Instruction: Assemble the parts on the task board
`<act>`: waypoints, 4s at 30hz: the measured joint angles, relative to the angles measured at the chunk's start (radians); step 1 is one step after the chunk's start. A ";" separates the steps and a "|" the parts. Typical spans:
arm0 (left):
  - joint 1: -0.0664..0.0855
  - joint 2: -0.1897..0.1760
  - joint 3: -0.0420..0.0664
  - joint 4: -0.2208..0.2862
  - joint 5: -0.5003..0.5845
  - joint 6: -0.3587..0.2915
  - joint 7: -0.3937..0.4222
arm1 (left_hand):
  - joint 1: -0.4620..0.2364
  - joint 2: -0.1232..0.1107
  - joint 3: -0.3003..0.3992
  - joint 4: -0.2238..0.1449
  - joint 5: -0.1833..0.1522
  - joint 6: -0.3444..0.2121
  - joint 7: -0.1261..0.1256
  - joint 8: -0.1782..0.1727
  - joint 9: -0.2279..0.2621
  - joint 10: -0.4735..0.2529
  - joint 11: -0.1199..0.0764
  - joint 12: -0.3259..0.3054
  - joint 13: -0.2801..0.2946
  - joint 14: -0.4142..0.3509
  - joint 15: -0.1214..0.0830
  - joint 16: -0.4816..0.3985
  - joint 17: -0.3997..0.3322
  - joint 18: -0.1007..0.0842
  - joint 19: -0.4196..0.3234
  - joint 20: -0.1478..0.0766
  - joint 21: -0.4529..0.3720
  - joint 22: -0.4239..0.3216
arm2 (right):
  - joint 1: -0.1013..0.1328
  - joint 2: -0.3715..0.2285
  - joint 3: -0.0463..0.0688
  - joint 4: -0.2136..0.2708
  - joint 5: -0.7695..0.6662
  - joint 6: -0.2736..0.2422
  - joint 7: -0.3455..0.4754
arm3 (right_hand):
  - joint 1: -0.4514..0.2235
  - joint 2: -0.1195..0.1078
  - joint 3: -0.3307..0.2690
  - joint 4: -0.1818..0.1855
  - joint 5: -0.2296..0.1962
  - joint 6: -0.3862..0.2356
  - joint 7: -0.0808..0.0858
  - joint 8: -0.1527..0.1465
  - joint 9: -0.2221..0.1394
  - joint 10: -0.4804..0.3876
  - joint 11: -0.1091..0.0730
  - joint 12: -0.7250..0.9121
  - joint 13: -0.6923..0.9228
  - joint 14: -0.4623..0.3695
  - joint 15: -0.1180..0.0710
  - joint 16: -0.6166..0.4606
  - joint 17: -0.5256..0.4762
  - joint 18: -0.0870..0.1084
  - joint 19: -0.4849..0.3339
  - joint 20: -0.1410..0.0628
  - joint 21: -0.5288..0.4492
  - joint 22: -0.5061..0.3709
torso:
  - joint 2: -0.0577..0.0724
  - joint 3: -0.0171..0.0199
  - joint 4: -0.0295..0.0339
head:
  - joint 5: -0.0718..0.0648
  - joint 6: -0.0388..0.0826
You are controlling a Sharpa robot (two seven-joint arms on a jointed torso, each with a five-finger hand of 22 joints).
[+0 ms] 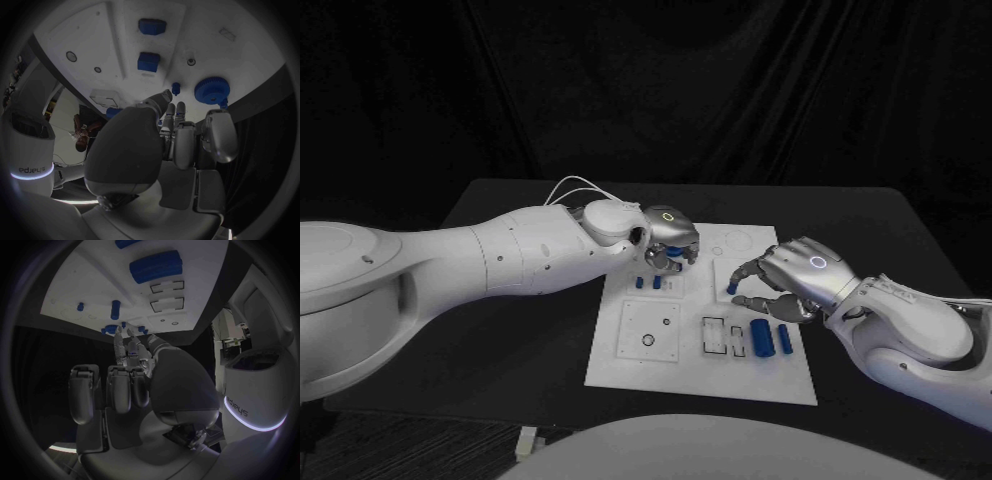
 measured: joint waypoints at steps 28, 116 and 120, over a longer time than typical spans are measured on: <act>-0.017 0.022 0.000 -0.048 -0.001 0.001 -0.004 | -0.025 0.001 0.015 -0.015 -0.006 -0.017 -0.037 0.000 -0.007 0.003 0.011 0.008 0.009 0.000 0.000 0.000 -0.015 0.000 -0.007 0.007 -0.016 0.000 | 0.000 -0.001 0.000 0.001 0.000 0.004 0.000 | 0.000 0.000 0.000 0.000 0.000 0.000 0.000 0.000 0.000 0.000 0.000 0.000 0.000 0.000 0.000 0.000 0.000 0.000 0.000 0.000 0.000 0.001 | 0.000 -0.0001 -0.0009 | -0.002 0.000; 0.029 -0.206 0.000 0.144 -0.002 -0.104 0.029 | -0.062 0.028 0.064 -0.104 0.045 0.107 0.022 0.035 0.047 0.168 0.000 -0.012 0.010 -0.004 -0.003 -0.039 -0.091 0.000 -0.018 0.004 -0.059 0.000 | -0.013 0.003 0.000 -0.010 0.010 0.016 0.003 | 0.000 0.000 0.000 0.000 0.000 0.000 0.000 0.000 -0.001 0.000 0.000 0.000 0.000 0.000 0.000 -0.007 0.000 0.000 0.000 0.000 -0.004 0.000 | 0.000 0.0001 -0.0005 | -0.012 0.000; 0.024 -0.203 0.000 0.137 -0.002 -0.097 0.029 | -0.063 0.029 0.064 -0.104 0.045 0.107 0.022 0.035 0.046 0.168 0.000 -0.012 0.010 -0.004 -0.003 -0.039 -0.091 0.000 -0.018 0.004 -0.063 0.000 | -0.013 0.004 0.000 -0.010 0.010 0.016 0.003 | 0.000 0.000 0.000 0.000 0.000 0.000 0.000 0.000 -0.001 0.000 0.000 0.000 0.000 0.000 0.000 -0.007 0.000 0.000 0.000 0.000 -0.004 0.000 | 0.000 0.0001 -0.0005 | -0.012 0.000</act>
